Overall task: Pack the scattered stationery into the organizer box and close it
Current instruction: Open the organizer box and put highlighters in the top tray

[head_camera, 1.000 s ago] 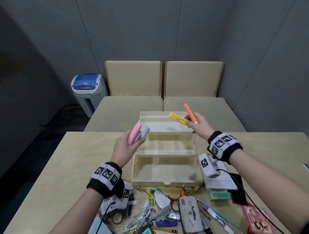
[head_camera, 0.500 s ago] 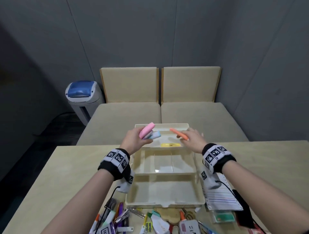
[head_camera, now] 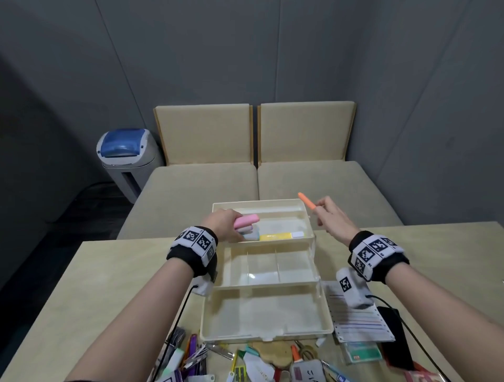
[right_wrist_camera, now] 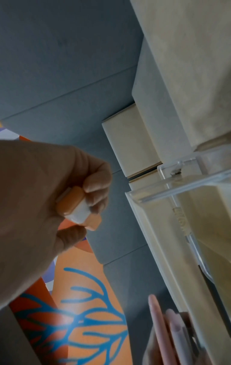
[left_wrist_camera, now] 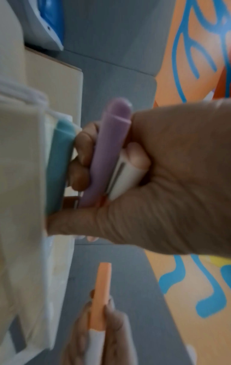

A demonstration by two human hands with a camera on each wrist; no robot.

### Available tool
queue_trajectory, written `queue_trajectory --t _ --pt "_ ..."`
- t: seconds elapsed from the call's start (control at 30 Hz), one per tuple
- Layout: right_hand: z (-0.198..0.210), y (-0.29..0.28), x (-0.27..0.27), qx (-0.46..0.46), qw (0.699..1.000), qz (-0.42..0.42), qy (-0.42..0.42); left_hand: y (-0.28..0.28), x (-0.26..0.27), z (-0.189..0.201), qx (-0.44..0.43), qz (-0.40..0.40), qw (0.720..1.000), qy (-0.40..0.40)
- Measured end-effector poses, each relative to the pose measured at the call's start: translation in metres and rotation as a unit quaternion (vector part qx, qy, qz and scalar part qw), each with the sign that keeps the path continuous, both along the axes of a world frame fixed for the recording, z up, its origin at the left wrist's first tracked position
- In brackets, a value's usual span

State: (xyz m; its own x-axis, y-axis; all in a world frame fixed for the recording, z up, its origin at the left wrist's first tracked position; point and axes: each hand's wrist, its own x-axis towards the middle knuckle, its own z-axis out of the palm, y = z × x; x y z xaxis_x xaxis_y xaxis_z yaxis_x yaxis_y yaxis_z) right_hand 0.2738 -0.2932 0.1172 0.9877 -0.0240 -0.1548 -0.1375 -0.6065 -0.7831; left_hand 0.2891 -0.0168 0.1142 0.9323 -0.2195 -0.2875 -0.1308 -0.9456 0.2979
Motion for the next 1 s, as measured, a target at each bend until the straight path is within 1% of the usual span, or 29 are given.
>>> queue_trajectory --t 0.17,0.27,0.37,0.43,0.53,0.6,0.67,0.73,0.8,0.93,1.0 --pt "-0.004 -0.002 0.008 0.027 0.998 0.054 -0.025 0.000 -0.005 0.006 -0.045 -0.008 0.998 0.043" --pt "-0.003 -0.001 0.009 0.039 0.998 0.057 -0.015 0.002 -0.008 0.005 -0.048 -0.002 0.998 0.033" --pt "-0.002 0.000 0.009 0.071 0.996 0.046 -0.005 0.004 -0.011 0.006 -0.094 0.018 0.995 0.007" --pt "0.000 0.001 0.010 0.084 0.995 0.047 0.004 0.008 -0.014 0.008 -0.160 0.053 0.985 -0.023" --pt "0.003 0.006 0.013 0.080 0.995 0.056 0.017 0.022 -0.021 0.009 -0.251 0.131 0.957 -0.062" --pt "0.005 0.011 0.015 0.067 0.996 0.061 0.025 0.032 -0.027 0.007 -0.281 0.167 0.943 -0.066" --pt "0.006 0.015 0.018 0.080 0.995 0.057 0.027 0.036 -0.032 0.005 -0.252 0.155 0.952 -0.073" --pt "0.005 0.018 0.019 0.102 0.993 0.056 0.024 0.033 -0.033 0.003 -0.198 0.110 0.970 -0.086" --pt "0.003 0.019 0.019 0.098 0.993 0.064 0.028 0.025 -0.030 0.001 -0.168 0.067 0.980 -0.077" --pt "0.000 0.017 0.017 0.070 0.993 0.089 0.030 0.008 -0.015 0.003 -0.060 -0.006 0.998 -0.027" --pt "-0.002 0.016 0.017 0.066 0.993 0.089 0.029 0.004 -0.008 0.007 -0.037 -0.015 0.999 0.021"
